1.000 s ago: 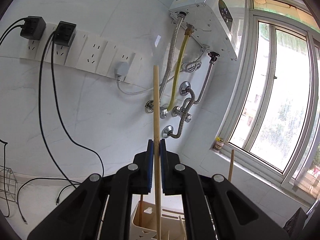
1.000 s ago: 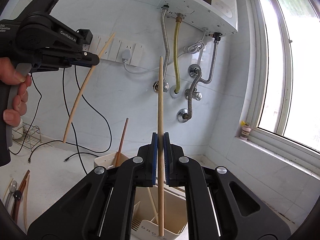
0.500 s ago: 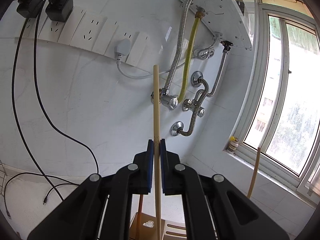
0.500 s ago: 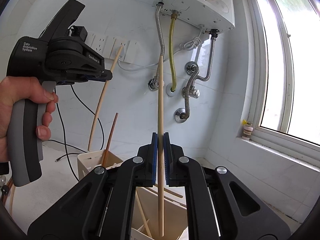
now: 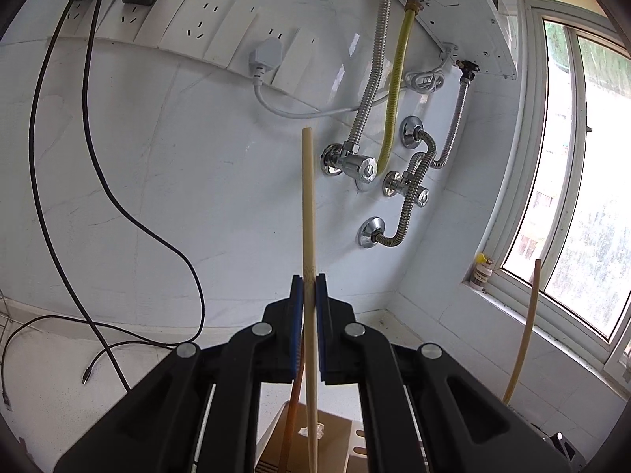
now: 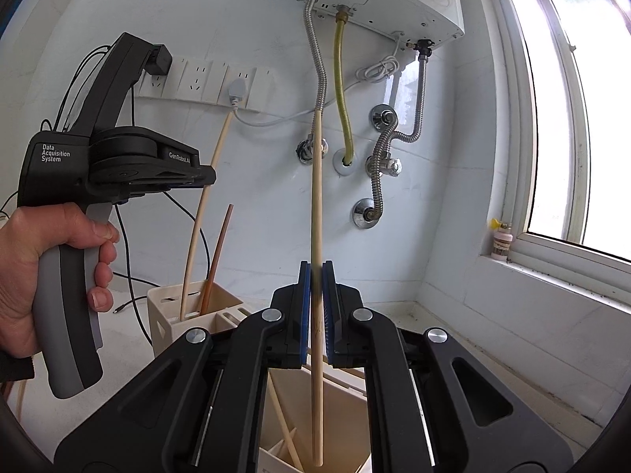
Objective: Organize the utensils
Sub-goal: 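Lower both chopsticks into the cream holder slots and open both tools, then move both open tools back over the remaining utensils on the counter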
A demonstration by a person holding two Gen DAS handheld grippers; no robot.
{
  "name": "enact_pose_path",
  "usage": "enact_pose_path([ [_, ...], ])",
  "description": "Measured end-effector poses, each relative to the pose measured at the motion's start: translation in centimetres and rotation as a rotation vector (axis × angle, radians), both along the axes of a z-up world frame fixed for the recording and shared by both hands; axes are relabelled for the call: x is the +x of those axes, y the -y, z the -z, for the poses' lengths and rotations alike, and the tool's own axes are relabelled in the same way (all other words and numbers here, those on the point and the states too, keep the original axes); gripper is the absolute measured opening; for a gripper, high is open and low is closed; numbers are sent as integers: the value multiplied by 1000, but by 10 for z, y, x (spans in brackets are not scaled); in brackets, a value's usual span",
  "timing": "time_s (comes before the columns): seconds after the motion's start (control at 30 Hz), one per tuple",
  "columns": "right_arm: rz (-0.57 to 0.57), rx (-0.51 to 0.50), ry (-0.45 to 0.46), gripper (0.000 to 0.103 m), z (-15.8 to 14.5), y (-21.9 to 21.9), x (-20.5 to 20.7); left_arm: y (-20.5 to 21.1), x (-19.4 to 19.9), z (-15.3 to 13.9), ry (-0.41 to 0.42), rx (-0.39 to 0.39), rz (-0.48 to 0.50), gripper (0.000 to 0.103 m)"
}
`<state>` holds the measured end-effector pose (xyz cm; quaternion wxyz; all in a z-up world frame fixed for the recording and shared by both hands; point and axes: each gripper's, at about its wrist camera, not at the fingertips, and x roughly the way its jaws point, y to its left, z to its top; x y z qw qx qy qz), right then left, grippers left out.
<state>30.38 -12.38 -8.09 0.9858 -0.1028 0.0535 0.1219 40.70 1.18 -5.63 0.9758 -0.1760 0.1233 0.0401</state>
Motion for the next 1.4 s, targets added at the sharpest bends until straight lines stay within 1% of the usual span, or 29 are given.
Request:
enact_pose_path([
  [0.13,-12,-7,-5,6,4,-1,1,1,-2,7,-16,-9,7,6],
  [0.23,-3,0,-15,6,6,0,1,3,-5,11,-27,-1,7,6],
  [0.37,5,-7,-19,6,9,1,-1,-1,-5,19,-45,-46,7,6],
  [0.5,8,-36,-16,6,13,-2,-3,-3,-4,28,-68,-72,10,6],
  [0.63,3,-19,-30,6,13,0,-5,-7,-5,31,-79,-111,13,6],
  [0.77,4,-35,-33,6,16,-3,-6,-8,-7,36,-100,-102,14,6],
  [0.83,1,-35,-44,6,17,-3,-6,-7,-12,37,-89,-90,6,7],
  [0.87,-1,-19,-46,11,16,-1,-7,-6,-13,36,-92,-79,15,7],
  [0.9,2,8,-43,29,15,2,-9,-5,-12,36,-106,-77,32,7],
  [0.97,22,71,-24,49,12,10,-12,-4,-15,35,-116,-70,46,7],
  [1.07,47,95,-35,51,8,16,-11,-3,-21,30,-111,-38,62,7],
  [1.1,55,96,-37,51,8,18,-11,-3,-22,29,-111,-27,64,10],
  [1.13,61,97,-39,51,7,19,-11,-4,-24,28,-110,-26,70,22],
  [1.17,65,95,-40,51,6,20,-12,-5,-26,27,-106,-28,73,31],
  [1.2,68,91,-41,51,6,20,-12,-7,-29,26,-96,-33,69,48],
  [1.23,70,86,-41,51,6,20,-13,-8,-33,24,-84,-38,68,53],
  [1.3,77,83,-42,53,4,21,-14,-10,-37,19,-78,-24,64,55],
  [1.37,85,96,-46,57,2,23,-17,-11,-42,14,-75,-9,62,63],
  [1.4,95,105,-46,60,1,24,-18,-12,-46,11,-67,-5,56,71],
])
